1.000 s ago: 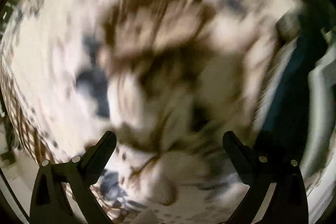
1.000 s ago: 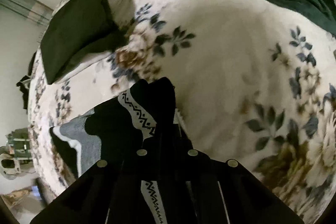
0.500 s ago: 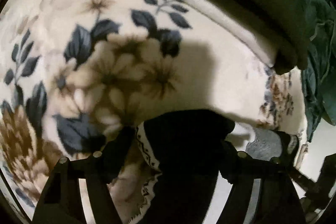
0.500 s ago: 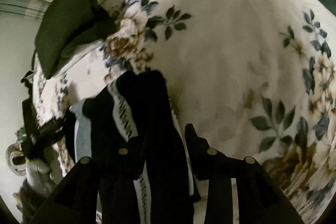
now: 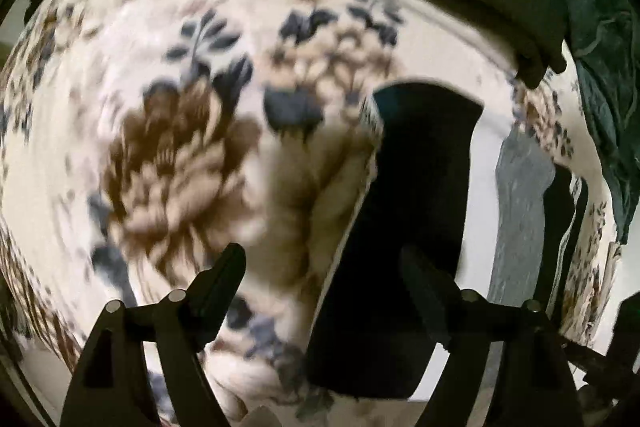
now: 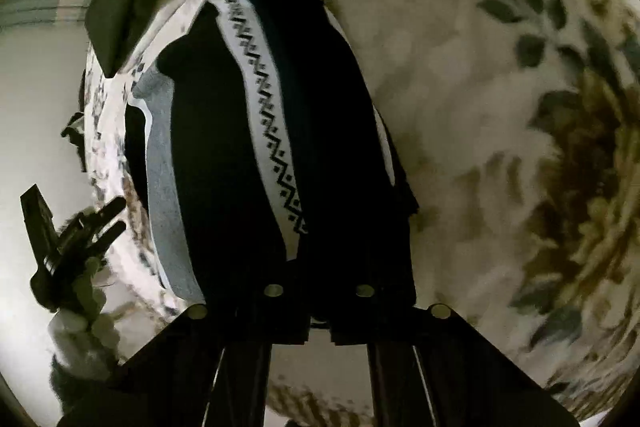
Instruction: Fold small clothes
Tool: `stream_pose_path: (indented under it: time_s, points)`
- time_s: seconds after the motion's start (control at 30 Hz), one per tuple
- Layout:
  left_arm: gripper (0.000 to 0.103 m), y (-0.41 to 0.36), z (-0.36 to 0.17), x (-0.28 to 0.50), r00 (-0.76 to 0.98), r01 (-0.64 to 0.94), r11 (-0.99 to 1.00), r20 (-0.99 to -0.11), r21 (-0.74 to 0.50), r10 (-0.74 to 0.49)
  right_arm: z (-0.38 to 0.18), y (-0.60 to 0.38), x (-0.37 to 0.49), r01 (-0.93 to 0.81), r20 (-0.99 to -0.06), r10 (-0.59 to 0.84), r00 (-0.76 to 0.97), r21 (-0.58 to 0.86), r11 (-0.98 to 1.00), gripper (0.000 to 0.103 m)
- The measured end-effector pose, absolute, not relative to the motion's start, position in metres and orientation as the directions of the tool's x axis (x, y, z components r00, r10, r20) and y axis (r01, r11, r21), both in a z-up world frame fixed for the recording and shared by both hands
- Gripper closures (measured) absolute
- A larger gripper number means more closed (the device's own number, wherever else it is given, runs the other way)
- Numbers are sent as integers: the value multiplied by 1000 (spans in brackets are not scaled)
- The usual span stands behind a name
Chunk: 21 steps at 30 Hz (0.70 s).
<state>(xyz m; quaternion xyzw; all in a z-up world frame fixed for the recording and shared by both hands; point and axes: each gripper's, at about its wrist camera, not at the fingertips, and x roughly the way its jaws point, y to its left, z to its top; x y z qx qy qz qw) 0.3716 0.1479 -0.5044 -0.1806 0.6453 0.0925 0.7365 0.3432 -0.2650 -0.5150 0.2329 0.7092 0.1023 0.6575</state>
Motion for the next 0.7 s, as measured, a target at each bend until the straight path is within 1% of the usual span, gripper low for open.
stream_pose_path:
  time_s: [0.07,0.1,0.13,0.27,0.33,0.37,0.4,0.43,0.47,0.5,0.57,0.6,0.63,0.67,0.7]
  points:
    - [24,145,-511,366,134,-381,911,-984,-157,-114,-497,-263,336,169,-902,431,22,428,888,98]
    - [22,143,-513,366,125,-381,910,-984,-164,-125,-486,-264,332,165,-907,419,44,420,892,98]
    - [13,141,-515,366,118,-379,910,-984,-171,-136,-476,-266,329,164,-912,405,64,410,897,98]
    - [12,136,-504,373,158,-361,911,-975,-201,-153,-438,-285,321,186,-926,351,139,373,909,99]
    - [12,137,-502,382,173,-357,909,-971,-216,-163,-438,-293,321,193,-938,324,122,343,919,99]
    - [12,138,-503,387,177,-356,907,-969,-224,-170,-448,-297,322,218,-944,315,96,328,919,98]
    - [12,138,-507,396,175,-353,908,-970,-223,-170,-461,-294,324,219,-945,322,56,327,919,98]
    - [12,136,-512,405,171,-348,912,-971,-218,-167,-483,-290,328,196,-942,334,-41,320,927,98]
    - [12,136,-516,414,168,-337,916,-972,-216,-167,-497,-287,332,189,-941,325,-98,303,934,97]
    - [12,134,-520,422,163,-330,920,-973,-212,-166,-507,-288,339,203,-934,329,-140,298,933,89]
    - [12,134,-522,433,162,-312,928,-973,-206,-162,-503,-294,353,235,-925,369,-95,339,911,84]
    - [12,133,-521,439,171,-302,931,-972,-206,-159,-493,-298,364,240,-924,381,-35,363,901,70]
    - [12,133,-521,443,175,-295,934,-972,-202,-155,-484,-300,379,243,-919,394,24,387,889,50]
    - [12,133,-522,448,176,-286,938,-973,-194,-147,-480,-302,392,248,-908,412,70,416,875,45]
    - [12,133,-522,451,178,-283,940,-974,-190,-143,-479,-302,404,252,-899,426,105,438,863,44]
